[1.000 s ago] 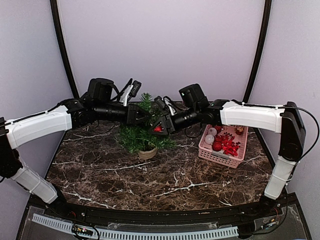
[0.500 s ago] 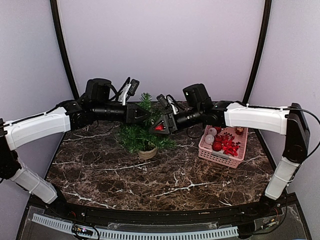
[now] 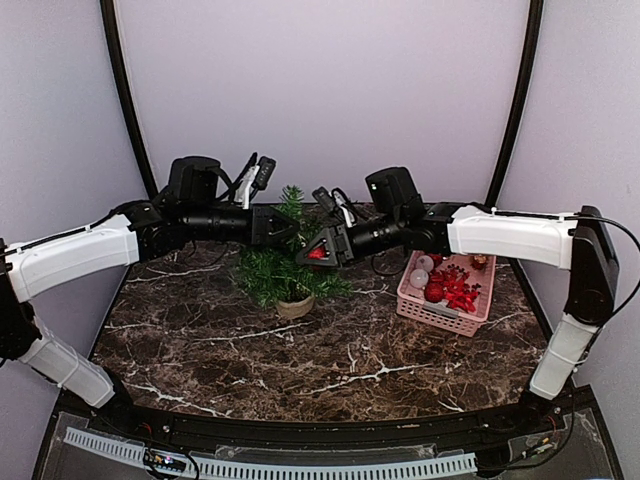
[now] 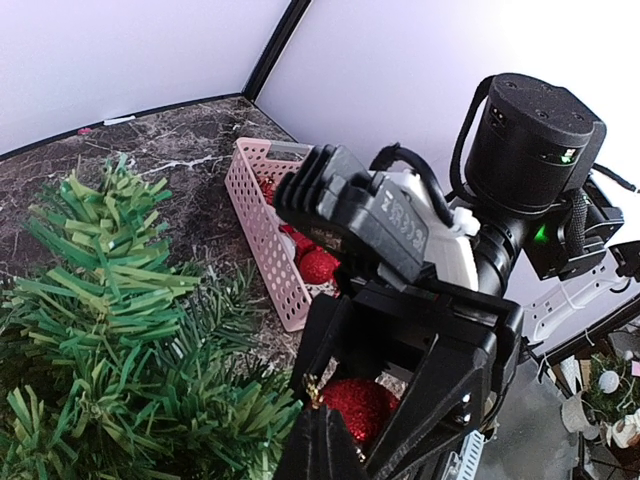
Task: Decorate the small christmas tree
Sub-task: Hang the ornament ball on the branch.
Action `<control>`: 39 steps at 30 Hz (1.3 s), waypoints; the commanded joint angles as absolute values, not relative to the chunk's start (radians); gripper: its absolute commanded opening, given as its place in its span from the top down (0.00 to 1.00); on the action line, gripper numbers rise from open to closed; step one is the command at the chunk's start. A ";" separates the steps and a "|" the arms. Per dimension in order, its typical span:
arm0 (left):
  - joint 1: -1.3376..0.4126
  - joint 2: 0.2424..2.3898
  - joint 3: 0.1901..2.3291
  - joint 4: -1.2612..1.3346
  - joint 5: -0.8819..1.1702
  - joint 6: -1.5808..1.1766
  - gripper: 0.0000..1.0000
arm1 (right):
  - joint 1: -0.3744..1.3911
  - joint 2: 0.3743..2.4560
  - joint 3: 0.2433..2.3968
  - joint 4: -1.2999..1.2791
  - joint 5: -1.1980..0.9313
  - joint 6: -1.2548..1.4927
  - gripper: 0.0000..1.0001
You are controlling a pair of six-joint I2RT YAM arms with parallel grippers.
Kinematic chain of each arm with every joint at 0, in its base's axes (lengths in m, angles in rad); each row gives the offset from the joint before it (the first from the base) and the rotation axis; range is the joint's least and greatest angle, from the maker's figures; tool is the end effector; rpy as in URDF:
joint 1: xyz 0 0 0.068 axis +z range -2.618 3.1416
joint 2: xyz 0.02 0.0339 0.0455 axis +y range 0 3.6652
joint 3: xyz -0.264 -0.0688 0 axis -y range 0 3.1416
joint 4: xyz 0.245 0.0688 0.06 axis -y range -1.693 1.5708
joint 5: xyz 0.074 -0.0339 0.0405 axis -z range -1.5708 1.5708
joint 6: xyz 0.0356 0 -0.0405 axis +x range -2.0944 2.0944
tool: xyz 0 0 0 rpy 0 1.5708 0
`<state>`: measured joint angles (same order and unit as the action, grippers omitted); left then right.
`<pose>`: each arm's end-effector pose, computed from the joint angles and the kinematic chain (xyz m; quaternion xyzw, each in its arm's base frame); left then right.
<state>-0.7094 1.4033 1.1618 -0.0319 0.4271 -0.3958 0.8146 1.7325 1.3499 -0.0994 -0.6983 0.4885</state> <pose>0.2413 -0.2266 0.3447 0.2481 0.7492 -0.4537 0.4139 0.2591 0.3081 0.2913 -0.3053 0.7644 0.5278 0.2095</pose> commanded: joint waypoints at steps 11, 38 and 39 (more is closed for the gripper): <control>-0.706 1.369 1.152 -0.043 0.395 -0.396 1.00 | 0.816 1.774 1.379 -0.058 -0.706 0.499 0.64; -0.706 1.373 1.150 -0.003 0.397 -0.388 1.00 | 0.816 1.743 1.383 -0.050 -0.653 0.497 0.65; -0.706 1.373 1.150 -0.003 0.395 -0.386 1.00 | 0.815 1.741 1.382 -0.051 -0.651 0.496 0.65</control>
